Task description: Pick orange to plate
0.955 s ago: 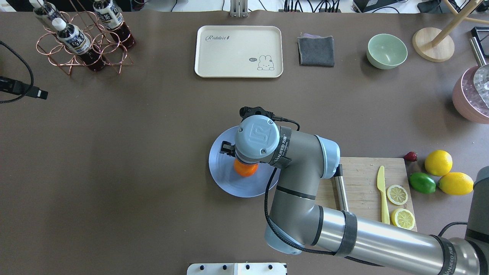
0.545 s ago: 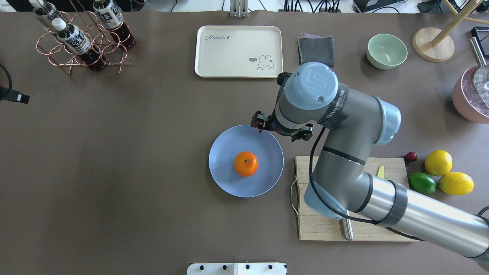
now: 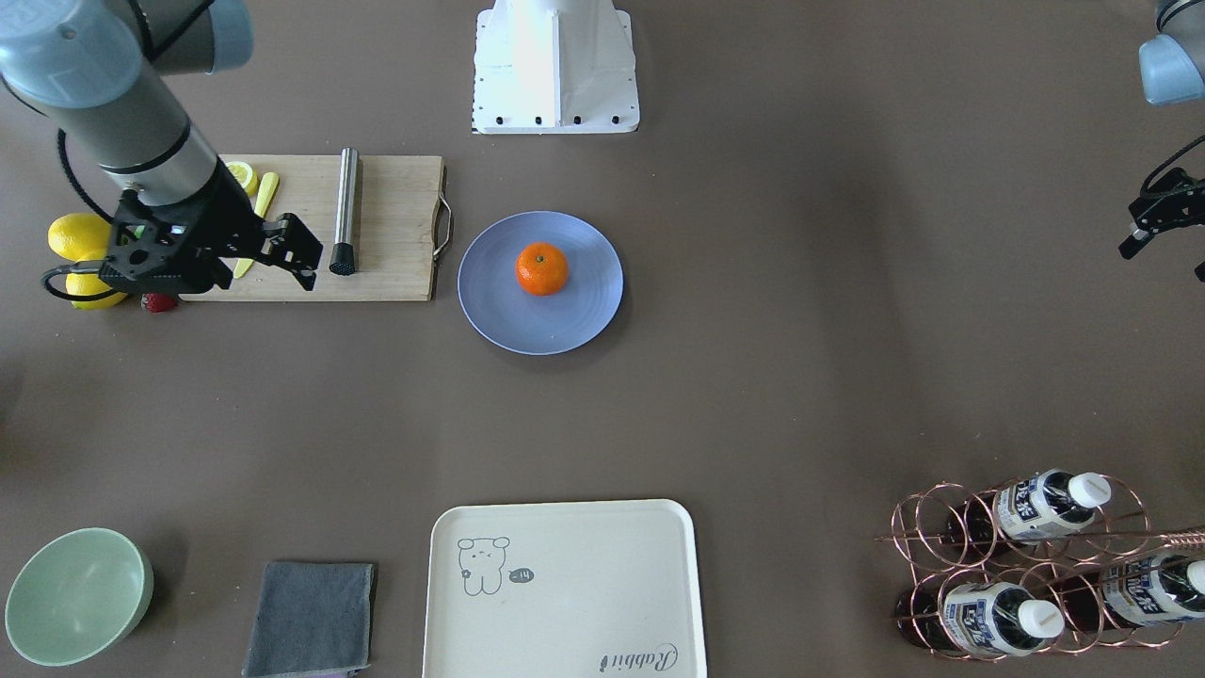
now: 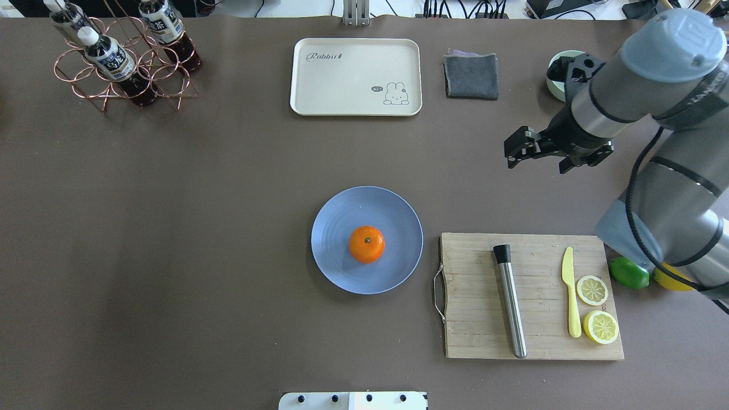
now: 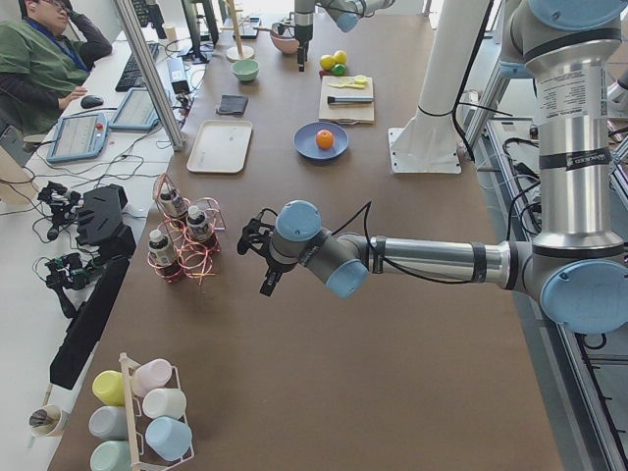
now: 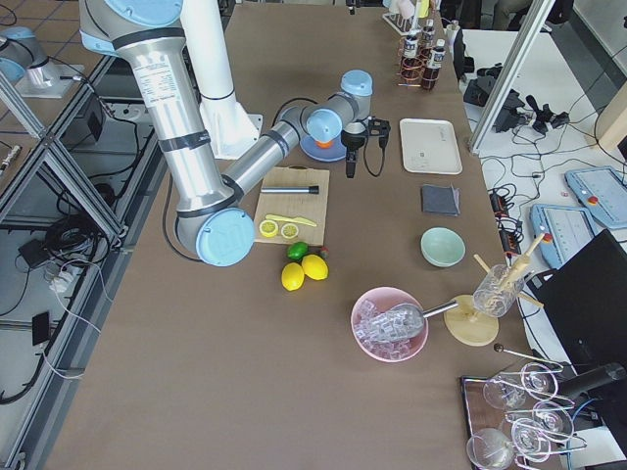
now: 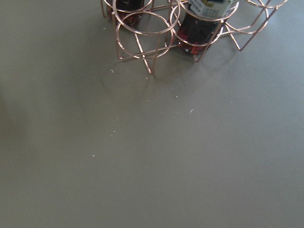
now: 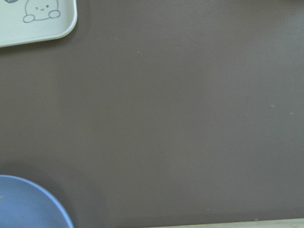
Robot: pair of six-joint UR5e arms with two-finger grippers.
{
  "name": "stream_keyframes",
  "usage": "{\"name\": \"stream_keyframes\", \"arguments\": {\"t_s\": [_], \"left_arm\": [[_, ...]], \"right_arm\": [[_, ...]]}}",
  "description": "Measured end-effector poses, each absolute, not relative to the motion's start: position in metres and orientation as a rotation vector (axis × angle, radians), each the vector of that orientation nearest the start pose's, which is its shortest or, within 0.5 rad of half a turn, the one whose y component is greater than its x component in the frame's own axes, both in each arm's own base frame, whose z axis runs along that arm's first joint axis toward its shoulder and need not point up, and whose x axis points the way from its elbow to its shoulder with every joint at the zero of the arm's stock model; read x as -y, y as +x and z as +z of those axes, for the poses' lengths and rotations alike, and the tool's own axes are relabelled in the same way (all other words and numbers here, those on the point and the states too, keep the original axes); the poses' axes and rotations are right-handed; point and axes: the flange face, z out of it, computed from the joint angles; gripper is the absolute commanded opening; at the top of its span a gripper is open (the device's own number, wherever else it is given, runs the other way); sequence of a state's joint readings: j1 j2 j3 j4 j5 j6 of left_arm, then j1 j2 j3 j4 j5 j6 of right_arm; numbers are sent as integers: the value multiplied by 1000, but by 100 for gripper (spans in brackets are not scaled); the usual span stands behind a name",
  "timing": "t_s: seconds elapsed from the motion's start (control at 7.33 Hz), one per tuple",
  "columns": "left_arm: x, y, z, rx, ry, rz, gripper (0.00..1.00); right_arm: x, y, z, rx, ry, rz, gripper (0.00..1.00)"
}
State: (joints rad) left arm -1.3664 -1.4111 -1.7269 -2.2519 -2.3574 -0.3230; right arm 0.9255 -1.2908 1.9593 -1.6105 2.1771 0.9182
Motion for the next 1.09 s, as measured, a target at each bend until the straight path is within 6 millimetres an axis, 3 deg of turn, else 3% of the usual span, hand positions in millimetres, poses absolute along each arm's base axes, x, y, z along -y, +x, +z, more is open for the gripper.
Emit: {"name": "stream_keyframes", "arguments": {"t_s": [0.27,0.68,0.95,1.09], "left_arm": [[429,6,593,-864,429,156,98],[409,-40,636,-794,412,172,98],[391,-68,667,-774,376,142,98],[377,-81,684,-766,362,118,98]], "right_arm": [[497,-178,393,845,46,-15,100],[481,-43,488,798,109,-99,100],[466,30,552,768,108,-119,100],[455,54,579,763,94,-98,100]]}}
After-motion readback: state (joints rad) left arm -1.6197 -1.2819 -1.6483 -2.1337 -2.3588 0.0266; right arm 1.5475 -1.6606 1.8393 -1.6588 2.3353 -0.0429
